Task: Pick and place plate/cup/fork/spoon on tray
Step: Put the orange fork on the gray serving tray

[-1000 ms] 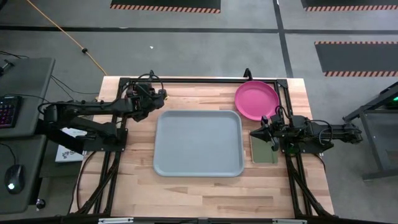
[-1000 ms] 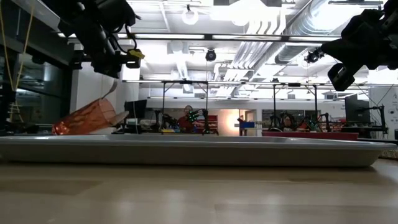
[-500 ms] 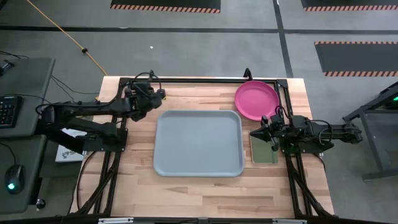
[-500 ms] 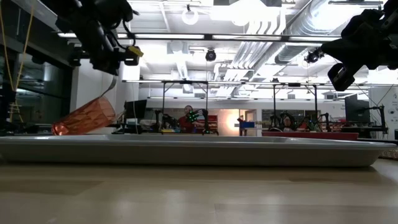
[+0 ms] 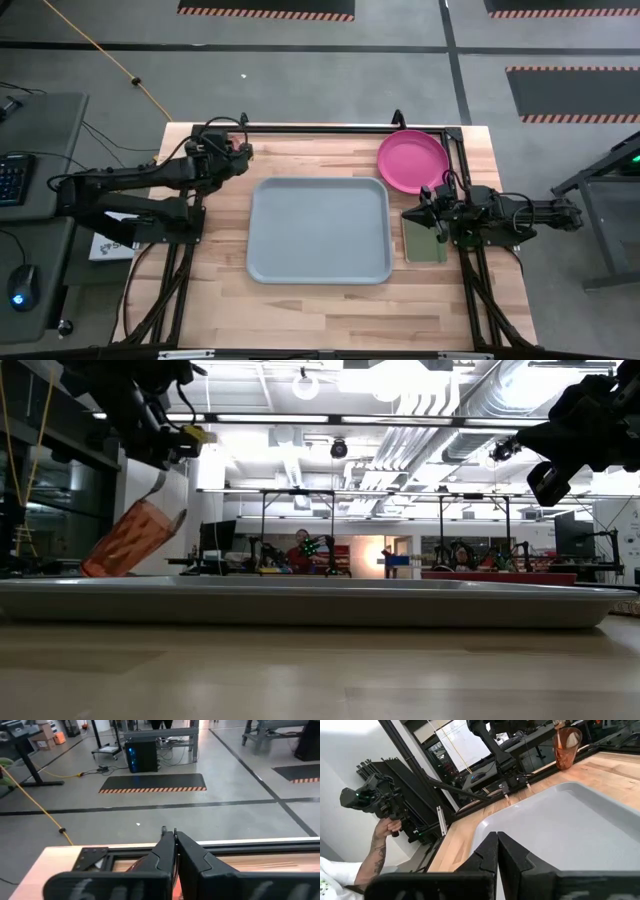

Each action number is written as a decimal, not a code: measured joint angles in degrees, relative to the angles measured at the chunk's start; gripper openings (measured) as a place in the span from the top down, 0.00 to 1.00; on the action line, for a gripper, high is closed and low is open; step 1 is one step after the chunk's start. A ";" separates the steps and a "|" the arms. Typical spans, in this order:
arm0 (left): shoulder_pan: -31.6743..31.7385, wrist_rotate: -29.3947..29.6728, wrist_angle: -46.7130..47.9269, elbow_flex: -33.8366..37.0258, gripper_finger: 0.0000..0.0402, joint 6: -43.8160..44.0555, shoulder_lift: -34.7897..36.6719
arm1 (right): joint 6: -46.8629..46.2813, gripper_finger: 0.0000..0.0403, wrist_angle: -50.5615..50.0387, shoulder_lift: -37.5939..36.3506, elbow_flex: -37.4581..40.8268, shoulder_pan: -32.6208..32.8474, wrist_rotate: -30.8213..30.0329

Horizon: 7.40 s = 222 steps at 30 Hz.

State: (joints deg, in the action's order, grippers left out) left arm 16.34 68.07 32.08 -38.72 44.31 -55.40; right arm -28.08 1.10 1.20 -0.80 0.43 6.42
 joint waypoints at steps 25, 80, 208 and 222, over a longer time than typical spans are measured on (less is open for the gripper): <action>0.00 0.37 6.98 0.00 1.00 0.02 2.99 | 0.00 1.00 -0.01 0.00 0.00 0.02 0.00; 0.02 -1.53 7.06 0.00 1.00 0.61 2.97 | 9.08 1.00 42.54 78.59 -26.40 -7.88 2.14; -1.05 -7.41 10.23 0.00 1.00 -7.47 7.02 | -0.37 1.00 20.04 151.40 -122.90 -19.88 9.70; -1.05 -7.43 10.19 0.00 1.00 -6.88 7.43 | 0.07 1.00 13.92 151.38 -122.88 -19.53 9.86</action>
State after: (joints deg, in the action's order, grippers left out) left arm 15.29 60.64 42.26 -38.72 37.43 -47.97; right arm -28.01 15.02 152.57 -123.68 -19.10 16.28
